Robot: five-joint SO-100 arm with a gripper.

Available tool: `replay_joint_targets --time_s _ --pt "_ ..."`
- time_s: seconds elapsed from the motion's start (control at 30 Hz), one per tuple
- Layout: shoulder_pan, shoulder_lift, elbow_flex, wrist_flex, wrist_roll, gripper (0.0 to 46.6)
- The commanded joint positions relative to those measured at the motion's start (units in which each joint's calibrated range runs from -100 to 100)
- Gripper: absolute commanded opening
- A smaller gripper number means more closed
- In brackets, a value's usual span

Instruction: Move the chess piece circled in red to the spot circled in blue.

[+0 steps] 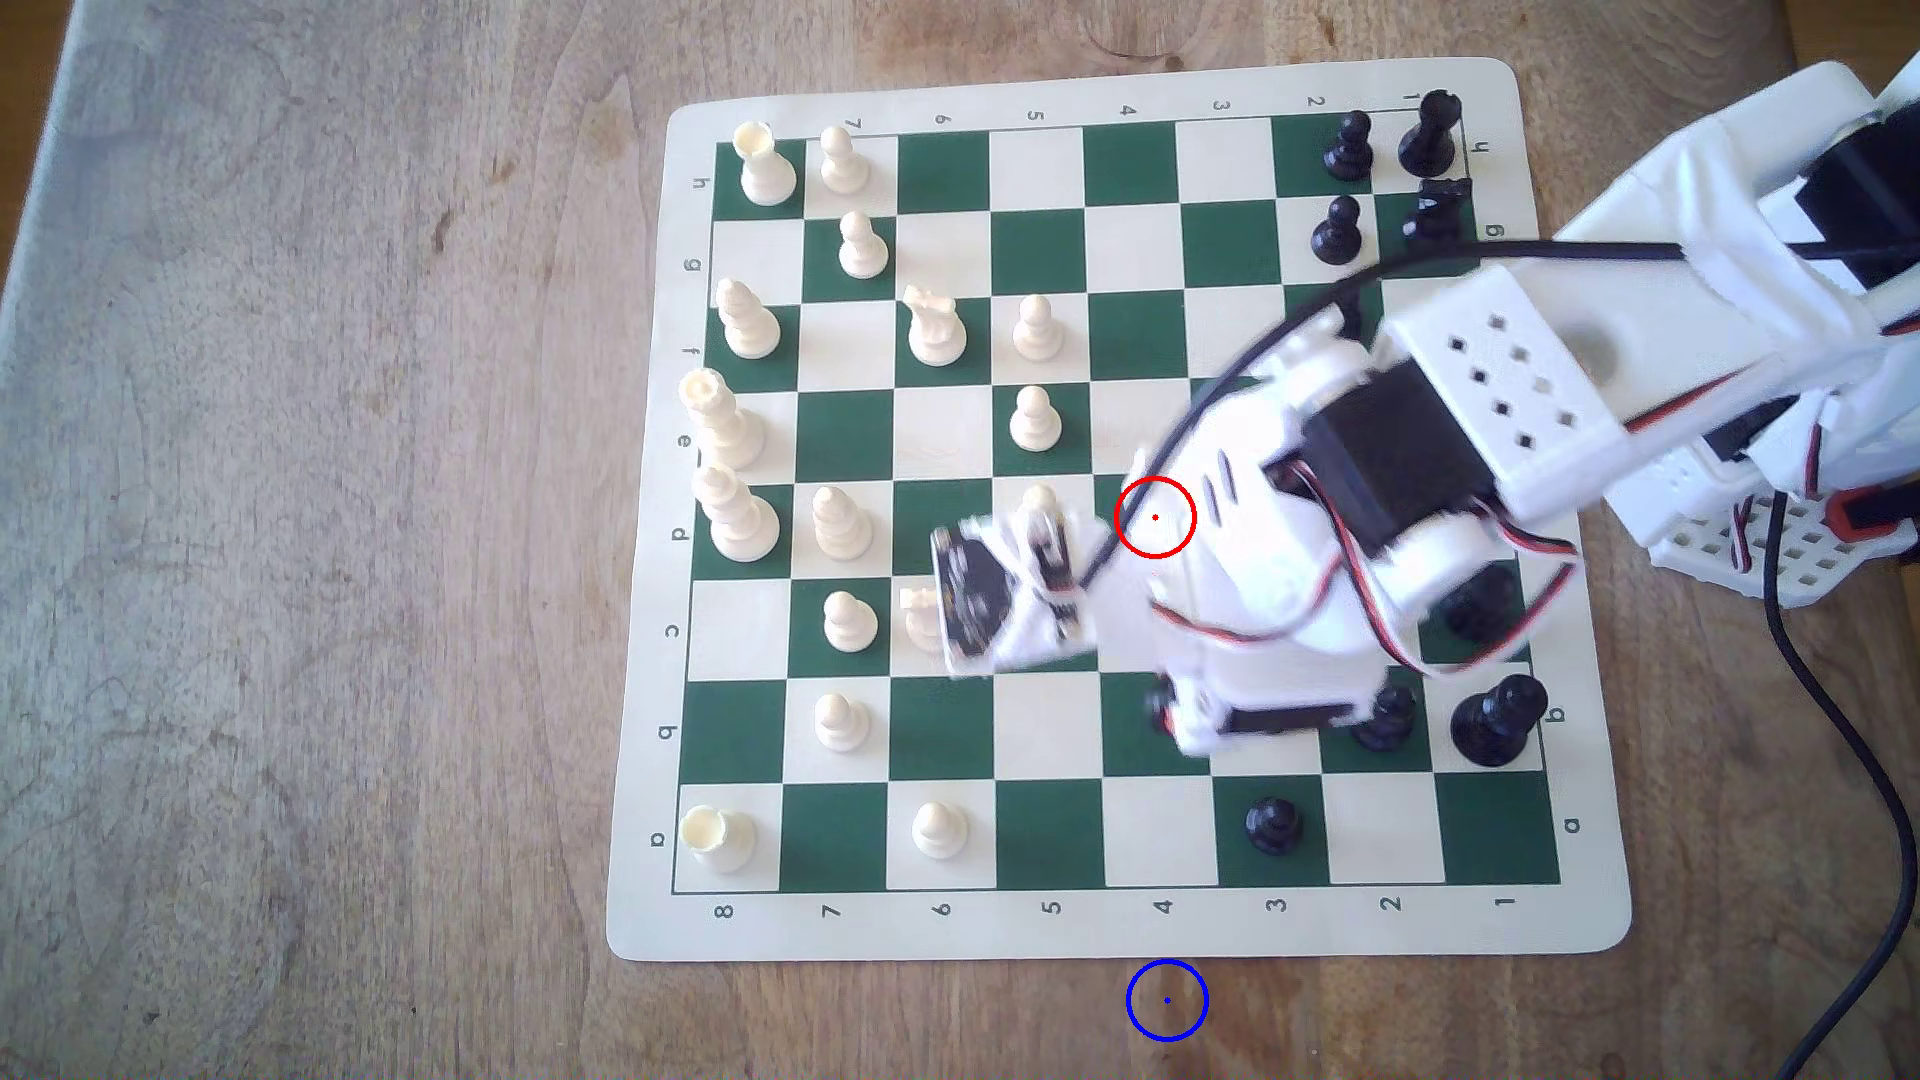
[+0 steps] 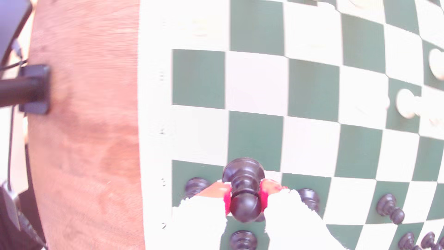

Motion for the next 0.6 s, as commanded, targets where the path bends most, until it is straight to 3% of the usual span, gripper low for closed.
replay_joint_targets --time_s 0.0,0.13,0.33,0.57 --pt "-4.9 3.1 -11.5 0.6 0.3 0.2" --pt "-9.3 10.7 -19.5 0.2 0.6 0.2" --pt "-10.4 24.1 -33.4 0.2 0.8 0.2" --pt "-12.4 31.7 -37.4 -1.1 0.8 0.2"
